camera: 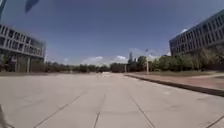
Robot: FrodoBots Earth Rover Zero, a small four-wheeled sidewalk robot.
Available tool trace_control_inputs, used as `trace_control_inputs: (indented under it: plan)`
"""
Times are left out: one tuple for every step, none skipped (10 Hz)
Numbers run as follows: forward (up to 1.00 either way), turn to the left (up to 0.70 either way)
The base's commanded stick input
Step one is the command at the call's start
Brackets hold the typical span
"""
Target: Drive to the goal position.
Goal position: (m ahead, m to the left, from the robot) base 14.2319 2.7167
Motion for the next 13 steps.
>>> trace_control_inputs:
  plan:
    - [0.7, 0.02]
    - [0.7, 0.02]
    - [0.7, 0.02]
    - [0.7, 0.02]
    - [0.7, 0.02]
    - [0.7, 0.02]
    - [0.7, 0.02]
    - [0.7, 0.02]
    - [0.7, 0.02]
    - [0.7, 0.02]
    - [0.7, 0.02]
    - [0.7, 0.02]
    - [0.7, 0.02]
